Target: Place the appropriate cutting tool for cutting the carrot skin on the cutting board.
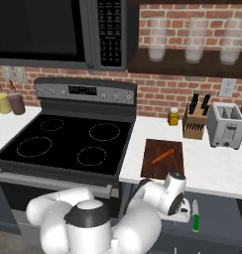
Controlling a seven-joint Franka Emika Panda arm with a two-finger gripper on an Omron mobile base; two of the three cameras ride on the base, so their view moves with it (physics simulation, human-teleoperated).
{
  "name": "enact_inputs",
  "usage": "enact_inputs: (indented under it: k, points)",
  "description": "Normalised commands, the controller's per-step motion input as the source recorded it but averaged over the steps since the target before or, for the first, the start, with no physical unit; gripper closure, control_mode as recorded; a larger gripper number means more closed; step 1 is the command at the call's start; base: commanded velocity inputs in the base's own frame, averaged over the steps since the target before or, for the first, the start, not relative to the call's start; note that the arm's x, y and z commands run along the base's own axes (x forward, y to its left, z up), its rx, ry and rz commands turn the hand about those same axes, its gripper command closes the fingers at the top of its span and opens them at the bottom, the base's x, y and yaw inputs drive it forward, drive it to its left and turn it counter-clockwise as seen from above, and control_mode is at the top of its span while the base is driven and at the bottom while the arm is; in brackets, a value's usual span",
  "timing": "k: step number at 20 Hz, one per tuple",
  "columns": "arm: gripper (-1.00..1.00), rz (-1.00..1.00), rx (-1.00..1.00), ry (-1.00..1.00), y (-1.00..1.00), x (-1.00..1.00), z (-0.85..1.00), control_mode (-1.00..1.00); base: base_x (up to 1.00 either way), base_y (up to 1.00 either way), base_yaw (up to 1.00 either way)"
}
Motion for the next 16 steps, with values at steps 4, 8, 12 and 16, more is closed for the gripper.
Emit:
enact_inputs:
  k: [4, 8, 12, 16]
  points:
    - [-1.00, -0.01, 0.00, 0.13, 0.00, -0.10, -0.08, -1.00, 0.00, 0.00, 0.00]
    - [-1.00, -0.01, 0.00, 0.11, 0.00, -0.19, -0.10, -1.00, 0.00, 0.00, 0.00]
    - [-1.00, 0.00, 0.00, 0.08, 0.00, -0.29, -0.12, -1.00, 0.00, 0.00, 0.00]
    - [-1.00, 0.00, 0.00, 0.03, -0.02, -0.25, -0.14, -1.00, 0.00, 0.00, 0.00]
